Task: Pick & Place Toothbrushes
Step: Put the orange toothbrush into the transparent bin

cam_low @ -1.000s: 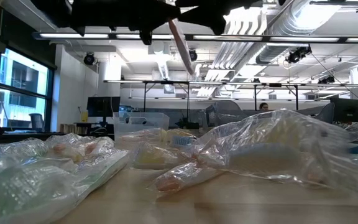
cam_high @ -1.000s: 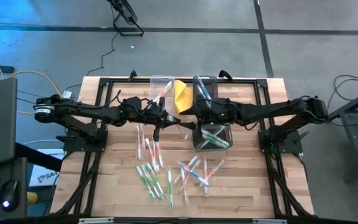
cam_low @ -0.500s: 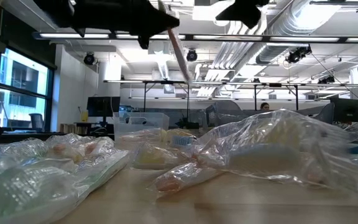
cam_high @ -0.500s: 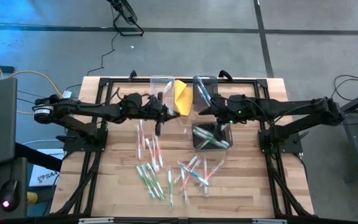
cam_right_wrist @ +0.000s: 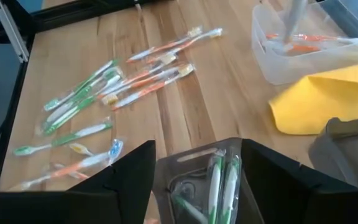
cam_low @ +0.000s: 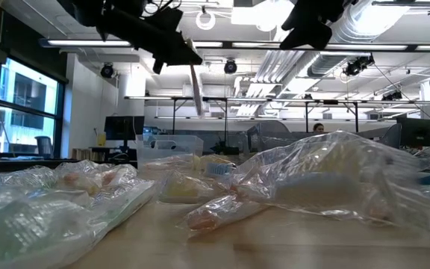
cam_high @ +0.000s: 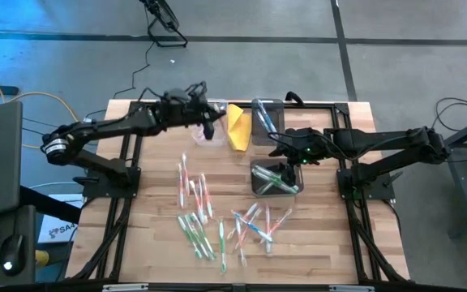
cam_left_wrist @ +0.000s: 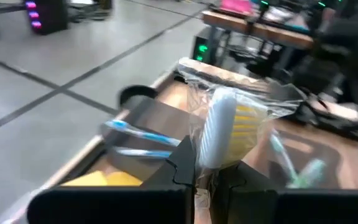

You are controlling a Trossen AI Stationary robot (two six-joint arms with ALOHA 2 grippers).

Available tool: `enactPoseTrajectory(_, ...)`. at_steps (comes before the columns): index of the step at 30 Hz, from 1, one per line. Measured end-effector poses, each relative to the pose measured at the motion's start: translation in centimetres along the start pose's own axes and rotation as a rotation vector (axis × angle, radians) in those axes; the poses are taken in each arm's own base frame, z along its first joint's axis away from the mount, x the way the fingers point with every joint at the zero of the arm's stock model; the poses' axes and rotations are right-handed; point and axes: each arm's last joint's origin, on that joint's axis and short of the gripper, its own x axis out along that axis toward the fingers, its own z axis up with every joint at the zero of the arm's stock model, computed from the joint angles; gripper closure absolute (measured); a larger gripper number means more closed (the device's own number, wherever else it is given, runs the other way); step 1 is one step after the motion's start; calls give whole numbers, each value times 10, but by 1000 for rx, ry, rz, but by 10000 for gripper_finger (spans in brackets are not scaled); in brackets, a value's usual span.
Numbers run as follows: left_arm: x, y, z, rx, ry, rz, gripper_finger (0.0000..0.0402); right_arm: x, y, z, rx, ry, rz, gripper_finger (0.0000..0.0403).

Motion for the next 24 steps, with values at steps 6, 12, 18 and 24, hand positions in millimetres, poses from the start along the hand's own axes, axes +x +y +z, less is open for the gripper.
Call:
enactPoseTrajectory(6,-6,30,10,-52,11,108,396,0,0,0,0,-1,-1,176)
enactPoseTrajectory(12,-12,55,8,-111,46,199,396,0,0,0,0,-1,-1,176)
enactPoseTrajectory(18,0,74,-11,-165,136,309,396,0,0,0,0,0,-1,176)
enactPoseTrajectory(24,25,85,-37,-220,222,332,396,0,0,0,0,0,-1,176)
